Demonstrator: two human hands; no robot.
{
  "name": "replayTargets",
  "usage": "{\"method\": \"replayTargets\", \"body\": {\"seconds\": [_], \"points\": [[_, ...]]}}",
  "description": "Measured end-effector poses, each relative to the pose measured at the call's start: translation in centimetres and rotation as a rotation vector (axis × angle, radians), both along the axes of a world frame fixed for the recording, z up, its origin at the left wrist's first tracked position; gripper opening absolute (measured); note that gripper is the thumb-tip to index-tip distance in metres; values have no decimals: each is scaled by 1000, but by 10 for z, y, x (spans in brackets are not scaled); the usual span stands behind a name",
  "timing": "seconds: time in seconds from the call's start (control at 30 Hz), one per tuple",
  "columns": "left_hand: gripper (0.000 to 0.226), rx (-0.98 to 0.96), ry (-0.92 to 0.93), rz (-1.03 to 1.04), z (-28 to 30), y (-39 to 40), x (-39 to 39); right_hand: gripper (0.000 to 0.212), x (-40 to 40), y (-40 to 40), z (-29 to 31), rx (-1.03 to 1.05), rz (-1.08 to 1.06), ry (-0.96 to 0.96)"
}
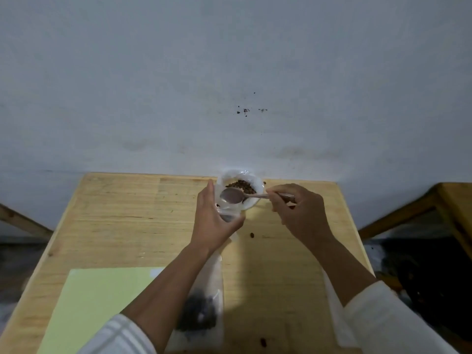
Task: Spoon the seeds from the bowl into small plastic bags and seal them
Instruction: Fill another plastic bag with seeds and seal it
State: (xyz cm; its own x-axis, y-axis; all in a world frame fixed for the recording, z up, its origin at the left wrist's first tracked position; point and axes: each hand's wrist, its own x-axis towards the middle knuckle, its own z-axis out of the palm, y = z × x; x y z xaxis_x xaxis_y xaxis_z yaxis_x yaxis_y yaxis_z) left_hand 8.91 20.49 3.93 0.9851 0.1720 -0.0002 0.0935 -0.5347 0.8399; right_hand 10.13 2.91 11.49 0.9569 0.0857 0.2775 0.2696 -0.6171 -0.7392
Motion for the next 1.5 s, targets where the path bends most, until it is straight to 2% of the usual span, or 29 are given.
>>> {"method": "replayTargets", "body": {"seconds": [0.13,0.2,0.23,0.33,0.4,0.47,0.57,0.67,0.8,0.97,1.1,1.17,1.2,1.27,1.3,1.37,1.4,1.5], "points": [[112,15,-41,-34,5,1,-4,15,-22,-13,7,-263,3,288],[111,20,-47,-64,7,-1,-7,11,-33,-19,4,-284,0,398],[111,25,-47,-77,8,-3,-8,7,-38,-22,0,-218,-30,443],[113,25,-45,-85,9,-10,-13,5,-45,-35,-16,249,-180,599],[114,24,-46,-81,9,-15,-15,6,-42,-50,-32,458,-304,663],[114,28,-51,-55,8,-20,-17,4,-33,-69,-55,491,-428,700],[115,33,-44,5,8,-31,-20,16,-12,-95,-91,427,-579,725],[115,35,-27,41,6,-43,-25,19,11,-114,-114,327,-637,762],[115,69,2,87,2,-59,-26,19,37,-125,-126,147,-544,778],[114,92,29,129,1,-80,-24,21,51,-130,-137,-96,-445,705],[115,110,38,132,3,-91,-24,24,54,-131,-136,-156,-383,651],[115,103,42,127,5,-95,-24,27,54,-124,-120,-95,-305,590],[115,100,40,124,6,-97,-24,27,53,-118,-107,9,-239,580],[116,95,30,118,10,-101,-24,22,46,-101,-76,215,-43,593],[117,90,23,115,12,-103,-24,16,42,-92,-60,252,73,588],[117,81,11,102,16,-106,-25,7,34,-78,-38,255,262,579],[118,74,5,90,19,-108,-25,8,32,-72,-31,240,310,580],[122,48,4,48,28,-107,-27,12,30,-60,-23,96,295,518]]}}
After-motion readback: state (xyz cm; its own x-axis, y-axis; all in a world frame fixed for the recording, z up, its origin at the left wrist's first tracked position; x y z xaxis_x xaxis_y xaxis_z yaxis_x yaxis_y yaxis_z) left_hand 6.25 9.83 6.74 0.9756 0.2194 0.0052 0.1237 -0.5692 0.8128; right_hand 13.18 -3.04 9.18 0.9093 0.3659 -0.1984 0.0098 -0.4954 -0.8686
